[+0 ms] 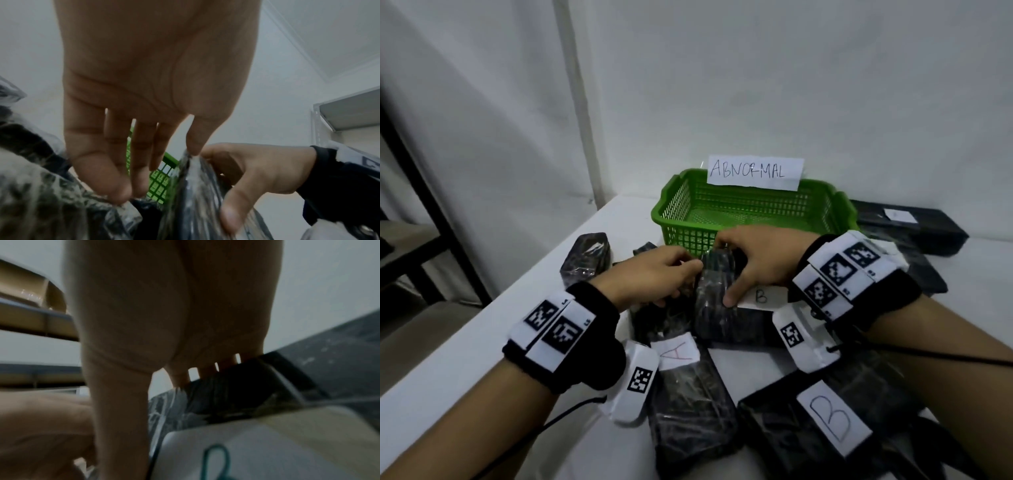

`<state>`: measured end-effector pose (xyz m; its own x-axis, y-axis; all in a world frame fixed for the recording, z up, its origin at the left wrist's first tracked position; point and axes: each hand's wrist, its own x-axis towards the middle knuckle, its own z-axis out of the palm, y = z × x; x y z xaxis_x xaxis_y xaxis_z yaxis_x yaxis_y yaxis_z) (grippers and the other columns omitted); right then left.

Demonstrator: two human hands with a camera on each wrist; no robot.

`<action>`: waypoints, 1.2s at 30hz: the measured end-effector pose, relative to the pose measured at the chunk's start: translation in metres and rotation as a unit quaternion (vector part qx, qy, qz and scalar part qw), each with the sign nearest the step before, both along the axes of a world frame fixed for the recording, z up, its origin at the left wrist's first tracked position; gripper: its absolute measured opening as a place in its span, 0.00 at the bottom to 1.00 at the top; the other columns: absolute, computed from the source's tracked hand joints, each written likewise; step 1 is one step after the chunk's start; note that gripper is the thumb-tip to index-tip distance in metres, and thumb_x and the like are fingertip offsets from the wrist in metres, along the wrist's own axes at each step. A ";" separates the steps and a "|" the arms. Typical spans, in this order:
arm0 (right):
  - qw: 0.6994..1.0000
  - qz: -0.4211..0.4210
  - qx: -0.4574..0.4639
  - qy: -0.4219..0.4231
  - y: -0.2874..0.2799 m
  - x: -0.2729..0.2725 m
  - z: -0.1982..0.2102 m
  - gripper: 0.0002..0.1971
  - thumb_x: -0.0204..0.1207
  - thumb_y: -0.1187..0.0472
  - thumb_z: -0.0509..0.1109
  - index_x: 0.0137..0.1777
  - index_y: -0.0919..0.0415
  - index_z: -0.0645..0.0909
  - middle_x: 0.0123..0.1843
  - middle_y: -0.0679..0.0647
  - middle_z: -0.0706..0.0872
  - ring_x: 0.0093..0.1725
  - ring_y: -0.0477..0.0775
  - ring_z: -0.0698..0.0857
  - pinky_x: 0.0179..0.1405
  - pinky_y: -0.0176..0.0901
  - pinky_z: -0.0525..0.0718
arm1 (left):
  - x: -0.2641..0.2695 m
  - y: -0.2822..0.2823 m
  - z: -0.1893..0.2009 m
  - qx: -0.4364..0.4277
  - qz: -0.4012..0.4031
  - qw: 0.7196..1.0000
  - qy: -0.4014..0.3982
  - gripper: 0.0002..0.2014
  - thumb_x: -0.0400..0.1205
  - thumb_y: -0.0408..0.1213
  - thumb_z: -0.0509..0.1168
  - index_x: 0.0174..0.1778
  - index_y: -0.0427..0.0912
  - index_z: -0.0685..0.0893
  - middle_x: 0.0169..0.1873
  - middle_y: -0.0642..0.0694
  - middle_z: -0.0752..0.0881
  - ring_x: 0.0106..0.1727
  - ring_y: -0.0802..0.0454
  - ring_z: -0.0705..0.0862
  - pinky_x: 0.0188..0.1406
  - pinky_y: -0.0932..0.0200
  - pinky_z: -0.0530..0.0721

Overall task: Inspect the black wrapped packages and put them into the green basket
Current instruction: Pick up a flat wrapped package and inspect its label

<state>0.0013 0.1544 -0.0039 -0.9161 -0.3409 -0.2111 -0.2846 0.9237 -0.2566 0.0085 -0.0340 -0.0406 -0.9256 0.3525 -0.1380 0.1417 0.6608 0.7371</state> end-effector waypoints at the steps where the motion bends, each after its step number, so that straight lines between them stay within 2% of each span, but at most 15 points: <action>1: 0.999 -0.007 -0.029 0.014 0.004 0.001 0.005 0.33 0.60 0.47 0.88 0.61 0.48 0.76 0.53 0.45 0.86 0.52 0.51 0.85 0.52 0.48 0.84 | 0.000 -0.001 0.002 0.029 0.010 0.999 0.008 0.15 0.88 0.50 0.59 0.62 0.45 0.82 0.52 0.43 0.87 0.44 0.53 0.84 0.35 0.60 0.84; 5: 0.965 -0.065 -0.229 0.110 0.026 0.003 0.023 0.31 0.67 0.50 0.85 0.63 0.53 0.70 0.54 0.49 0.87 0.51 0.49 0.87 0.52 0.49 0.87 | 0.002 -0.002 0.012 0.190 0.024 0.980 0.054 0.21 0.82 0.56 0.65 0.68 0.52 0.79 0.54 0.53 0.86 0.50 0.61 0.86 0.50 0.53 0.89; 6: 0.934 -0.095 -0.314 0.141 0.033 0.001 0.024 0.31 0.69 0.49 0.84 0.65 0.55 0.70 0.55 0.49 0.87 0.52 0.48 0.88 0.54 0.48 0.87 | 0.001 0.002 0.015 0.217 0.021 0.974 0.060 0.27 0.77 0.58 0.68 0.71 0.54 0.76 0.56 0.53 0.86 0.52 0.62 0.87 0.52 0.54 0.89; 8: 0.837 -0.147 -0.498 0.171 0.038 -0.003 0.024 0.34 0.67 0.47 0.85 0.67 0.60 0.75 0.59 0.51 0.89 0.56 0.50 0.90 0.58 0.52 0.89 | 0.000 0.007 0.015 0.246 0.019 0.967 0.055 0.38 0.69 0.60 0.72 0.75 0.55 0.71 0.60 0.54 0.87 0.57 0.62 0.87 0.54 0.59 0.86; 10: 0.762 -0.186 -0.598 0.162 0.045 -0.006 0.021 0.35 0.64 0.45 0.85 0.68 0.60 0.79 0.59 0.54 0.92 0.55 0.53 0.93 0.52 0.53 0.92 | -0.003 0.018 0.016 0.267 0.019 0.962 0.054 0.41 0.66 0.56 0.75 0.75 0.53 0.71 0.61 0.54 0.88 0.57 0.60 0.89 0.50 0.62 0.85; 11: 0.747 -0.199 -0.618 0.145 0.048 -0.003 0.019 0.31 0.67 0.47 0.83 0.68 0.59 0.82 0.57 0.53 0.93 0.53 0.53 0.93 0.46 0.51 0.92 | -0.005 0.022 0.015 0.303 0.031 0.951 0.057 0.40 0.66 0.51 0.77 0.75 0.50 0.72 0.60 0.51 0.89 0.56 0.57 0.90 0.46 0.60 0.87; 13: 0.748 -0.213 -0.620 0.105 0.057 0.004 0.013 0.23 0.73 0.50 0.80 0.65 0.58 0.85 0.54 0.52 0.94 0.51 0.53 0.94 0.40 0.47 0.90 | -0.010 0.028 0.018 0.401 0.073 0.911 0.060 0.36 0.66 0.41 0.79 0.71 0.44 0.75 0.56 0.46 0.90 0.51 0.52 0.91 0.41 0.55 0.90; 15: 0.760 -0.215 -0.604 0.105 0.071 0.010 0.007 0.22 0.73 0.51 0.80 0.65 0.58 0.84 0.55 0.53 0.93 0.52 0.55 0.93 0.39 0.47 0.89 | -0.014 0.031 0.026 0.455 0.088 0.884 0.070 0.26 0.72 0.34 0.77 0.65 0.43 0.78 0.50 0.47 0.91 0.48 0.51 0.91 0.37 0.58 0.89; 18: 0.747 -0.194 -0.623 0.128 0.088 0.015 0.005 0.27 0.70 0.59 0.83 0.69 0.57 0.79 0.56 0.53 0.92 0.51 0.54 0.93 0.37 0.46 0.89 | -0.021 0.037 0.040 0.452 0.037 0.888 0.079 0.19 0.78 0.30 0.72 0.66 0.42 0.82 0.53 0.44 0.91 0.51 0.49 0.91 0.44 0.58 0.88; 21: 0.735 -0.151 -0.645 0.144 0.095 0.022 0.007 0.30 0.67 0.59 0.82 0.70 0.60 0.80 0.61 0.59 0.91 0.58 0.62 0.92 0.54 0.57 0.90 | -0.025 0.052 0.055 0.463 0.006 0.881 0.096 0.19 0.81 0.31 0.70 0.68 0.39 0.81 0.52 0.42 0.91 0.49 0.49 0.91 0.46 0.56 0.89; 23: 0.706 -0.150 -0.662 0.202 0.096 0.025 0.012 0.31 0.67 0.57 0.83 0.69 0.62 0.79 0.61 0.61 0.91 0.57 0.61 0.92 0.57 0.59 0.90 | -0.027 0.066 0.063 0.487 -0.017 0.869 0.090 0.18 0.83 0.33 0.69 0.69 0.37 0.80 0.52 0.42 0.90 0.49 0.50 0.90 0.45 0.56 0.88; 26: 0.659 -0.160 -0.690 0.251 0.104 0.033 0.024 0.26 0.74 0.59 0.81 0.69 0.63 0.78 0.59 0.59 0.92 0.53 0.56 0.93 0.52 0.55 0.91 | -0.029 0.086 0.069 0.487 -0.048 0.870 0.067 0.27 0.77 0.36 0.73 0.72 0.38 0.76 0.61 0.37 0.88 0.57 0.45 0.89 0.54 0.50 0.89; 28: 0.668 -0.157 -0.681 0.256 0.112 0.039 0.029 0.22 0.77 0.60 0.78 0.69 0.60 0.78 0.59 0.56 0.92 0.55 0.54 0.93 0.52 0.53 0.91 | -0.032 0.099 0.072 0.472 -0.058 0.878 0.060 0.27 0.75 0.37 0.74 0.71 0.37 0.77 0.60 0.38 0.89 0.57 0.45 0.89 0.54 0.50 0.88; 32: 0.708 -0.170 -0.637 0.254 0.128 0.042 0.029 0.28 0.68 0.59 0.82 0.67 0.57 0.78 0.59 0.57 0.91 0.57 0.59 0.92 0.57 0.61 0.90 | -0.039 0.117 0.071 0.462 -0.065 0.882 0.061 0.27 0.74 0.39 0.75 0.69 0.35 0.80 0.59 0.40 0.90 0.54 0.48 0.90 0.50 0.53 0.88; 36: 0.727 -0.184 -0.615 0.246 0.133 0.038 0.025 0.29 0.66 0.59 0.84 0.67 0.56 0.79 0.59 0.57 0.91 0.57 0.59 0.92 0.57 0.61 0.91 | -0.042 0.117 0.059 0.456 -0.052 0.886 0.067 0.29 0.71 0.41 0.80 0.67 0.39 0.80 0.59 0.40 0.90 0.56 0.46 0.91 0.51 0.53 0.89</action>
<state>0.0389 0.2875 0.0209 -0.8546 0.2926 0.4289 -0.4123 0.1195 -0.9032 -0.0331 0.0835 0.0181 -0.8678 0.3461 0.3567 0.2935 -0.2223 0.9298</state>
